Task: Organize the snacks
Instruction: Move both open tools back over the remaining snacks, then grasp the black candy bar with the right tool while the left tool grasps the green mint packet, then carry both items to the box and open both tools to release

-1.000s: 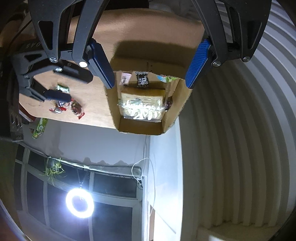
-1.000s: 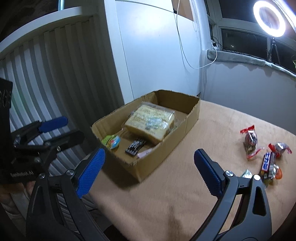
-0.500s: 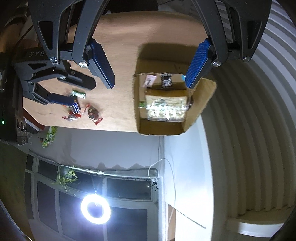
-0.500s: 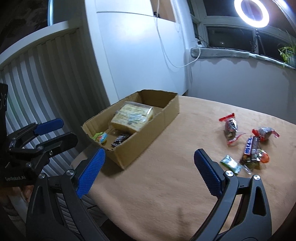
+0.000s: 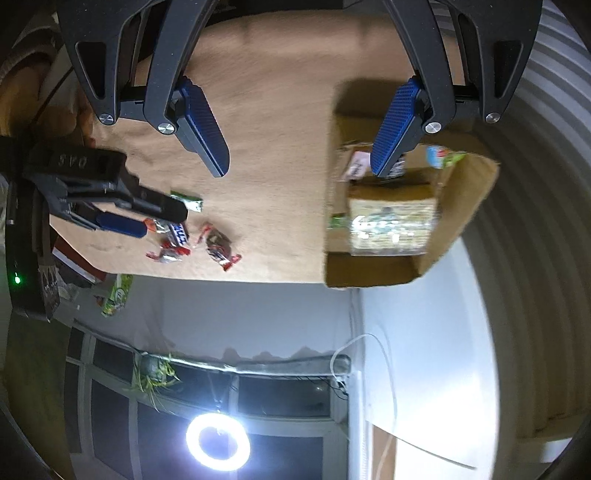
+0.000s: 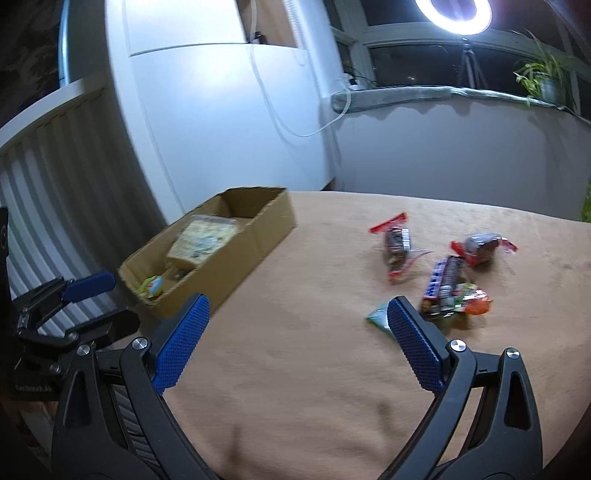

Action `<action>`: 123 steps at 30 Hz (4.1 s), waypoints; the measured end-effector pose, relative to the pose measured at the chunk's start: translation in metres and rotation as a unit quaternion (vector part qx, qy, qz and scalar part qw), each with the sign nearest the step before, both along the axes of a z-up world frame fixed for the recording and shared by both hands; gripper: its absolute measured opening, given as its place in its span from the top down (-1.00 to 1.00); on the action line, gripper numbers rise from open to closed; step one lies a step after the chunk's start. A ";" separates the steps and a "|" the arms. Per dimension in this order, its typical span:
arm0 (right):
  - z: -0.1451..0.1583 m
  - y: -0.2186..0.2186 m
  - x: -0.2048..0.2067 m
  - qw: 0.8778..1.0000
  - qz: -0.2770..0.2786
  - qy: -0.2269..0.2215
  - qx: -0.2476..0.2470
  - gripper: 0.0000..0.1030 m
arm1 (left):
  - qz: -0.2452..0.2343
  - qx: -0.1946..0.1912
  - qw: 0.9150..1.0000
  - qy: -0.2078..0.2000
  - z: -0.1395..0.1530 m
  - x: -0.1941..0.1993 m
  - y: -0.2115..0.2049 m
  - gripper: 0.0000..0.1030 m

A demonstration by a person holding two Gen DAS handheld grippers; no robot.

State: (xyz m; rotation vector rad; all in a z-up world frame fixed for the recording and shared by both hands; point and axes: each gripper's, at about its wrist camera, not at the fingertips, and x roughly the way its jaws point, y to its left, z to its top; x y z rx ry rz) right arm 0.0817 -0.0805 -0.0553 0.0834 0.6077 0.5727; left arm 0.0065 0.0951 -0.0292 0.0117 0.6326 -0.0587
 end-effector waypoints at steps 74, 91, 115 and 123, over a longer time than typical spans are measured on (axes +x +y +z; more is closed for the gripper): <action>-0.055 -0.096 0.144 0.991 0.011 0.125 0.050 0.58 | -0.115 -0.027 0.985 0.130 -0.073 0.177 -0.111 0.35; -0.050 -0.091 0.138 0.990 0.033 0.125 0.051 0.61 | -0.128 -0.076 0.982 0.117 -0.070 0.160 -0.093 0.79; -0.043 -0.085 0.127 0.994 0.027 0.100 0.031 0.64 | -0.158 -0.074 0.979 0.106 -0.065 0.154 -0.097 0.91; -0.018 -0.122 0.113 0.993 -0.019 0.078 0.081 0.64 | -0.139 -0.059 0.987 0.061 -0.031 0.125 -0.080 0.91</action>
